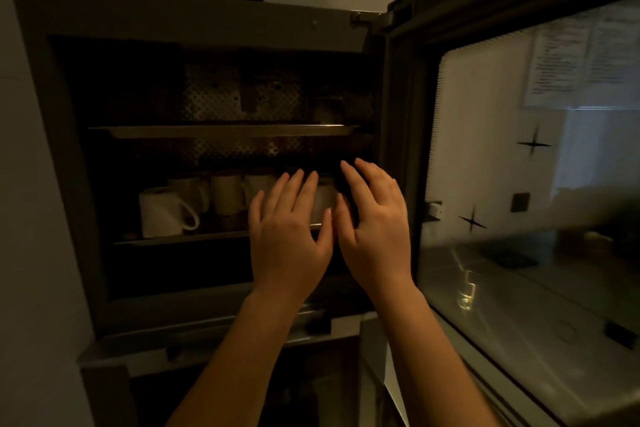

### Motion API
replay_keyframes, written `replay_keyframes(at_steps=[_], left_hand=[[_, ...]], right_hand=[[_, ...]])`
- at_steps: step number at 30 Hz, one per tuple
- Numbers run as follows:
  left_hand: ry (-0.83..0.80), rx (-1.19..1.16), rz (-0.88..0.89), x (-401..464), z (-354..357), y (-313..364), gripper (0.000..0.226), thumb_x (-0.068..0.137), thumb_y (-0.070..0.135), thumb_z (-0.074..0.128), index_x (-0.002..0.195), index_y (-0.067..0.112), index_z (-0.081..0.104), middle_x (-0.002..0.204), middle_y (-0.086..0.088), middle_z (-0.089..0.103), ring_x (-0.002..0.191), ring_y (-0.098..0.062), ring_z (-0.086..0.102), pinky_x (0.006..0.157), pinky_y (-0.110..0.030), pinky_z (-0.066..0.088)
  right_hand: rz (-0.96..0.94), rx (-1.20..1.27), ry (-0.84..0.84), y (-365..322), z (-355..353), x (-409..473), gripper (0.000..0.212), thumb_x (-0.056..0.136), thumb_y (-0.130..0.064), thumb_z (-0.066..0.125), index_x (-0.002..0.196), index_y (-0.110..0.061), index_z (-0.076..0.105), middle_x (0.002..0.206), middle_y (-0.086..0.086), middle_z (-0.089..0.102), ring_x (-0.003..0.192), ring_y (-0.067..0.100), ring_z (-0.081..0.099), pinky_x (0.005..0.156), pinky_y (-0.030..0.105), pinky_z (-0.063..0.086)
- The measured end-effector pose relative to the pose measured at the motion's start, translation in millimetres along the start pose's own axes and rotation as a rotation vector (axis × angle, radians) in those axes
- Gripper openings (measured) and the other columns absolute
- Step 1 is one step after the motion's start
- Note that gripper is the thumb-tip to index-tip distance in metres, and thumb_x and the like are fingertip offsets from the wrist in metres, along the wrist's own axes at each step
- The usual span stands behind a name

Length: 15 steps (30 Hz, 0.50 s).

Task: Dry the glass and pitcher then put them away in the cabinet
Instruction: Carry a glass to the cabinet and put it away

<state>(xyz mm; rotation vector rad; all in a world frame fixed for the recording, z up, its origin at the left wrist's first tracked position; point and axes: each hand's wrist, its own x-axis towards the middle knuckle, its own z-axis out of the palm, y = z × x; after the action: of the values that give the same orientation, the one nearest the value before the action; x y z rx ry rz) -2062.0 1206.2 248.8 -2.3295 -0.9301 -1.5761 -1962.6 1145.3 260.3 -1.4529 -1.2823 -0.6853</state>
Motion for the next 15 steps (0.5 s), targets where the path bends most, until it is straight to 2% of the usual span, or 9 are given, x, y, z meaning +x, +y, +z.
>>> replay_keyframes(at_steps=[5, 9, 12, 15], left_hand=[[-0.022, -0.163, 0.065, -33, -26, 41, 0.056, 0.091, 0.042, 0.038, 0.141, 0.019, 0.046, 0.144, -0.002, 0.048, 0.137, -0.018, 0.038, 0.113, -0.045, 0.024], [-0.015, -0.371, 0.144, -43, -45, 93, 0.057, 0.093, 0.044, 0.037, 0.144, 0.019, 0.043, 0.148, -0.003, 0.043, 0.141, -0.020, 0.032, 0.113, -0.051, 0.025], [-0.002, -0.550, 0.219, -42, -63, 142, 0.060, 0.098, 0.051, 0.023, 0.144, 0.018, 0.040, 0.151, -0.003, 0.038, 0.144, -0.021, 0.026, 0.115, -0.053, 0.021], [-0.012, -0.676, 0.290, -38, -80, 186, 0.074, 0.094, 0.064, 0.007, 0.146, 0.019, 0.035, 0.155, -0.002, 0.031, 0.147, -0.020, 0.017, 0.117, -0.051, 0.014]], right_hand=[[0.020, -0.064, 0.071, -16, -58, -43, 0.049, 0.092, -0.035, 0.040, 0.139, -0.019, 0.048, 0.142, 0.001, 0.048, 0.136, 0.020, 0.035, 0.106, 0.050, 0.040], [-0.036, -0.184, 0.185, -31, -115, -61, 0.043, 0.098, -0.030, 0.042, 0.136, -0.014, 0.051, 0.139, 0.006, 0.051, 0.135, 0.023, 0.039, 0.103, 0.049, 0.042], [-0.124, -0.318, 0.309, -48, -165, -57, 0.042, 0.101, -0.030, 0.037, 0.132, -0.009, 0.054, 0.137, 0.010, 0.053, 0.133, 0.025, 0.043, 0.103, 0.048, 0.042], [-0.201, -0.469, 0.430, -65, -216, -46, 0.037, 0.098, -0.021, 0.048, 0.133, -0.009, 0.053, 0.140, 0.011, 0.051, 0.136, 0.025, 0.039, 0.107, 0.048, 0.039]])
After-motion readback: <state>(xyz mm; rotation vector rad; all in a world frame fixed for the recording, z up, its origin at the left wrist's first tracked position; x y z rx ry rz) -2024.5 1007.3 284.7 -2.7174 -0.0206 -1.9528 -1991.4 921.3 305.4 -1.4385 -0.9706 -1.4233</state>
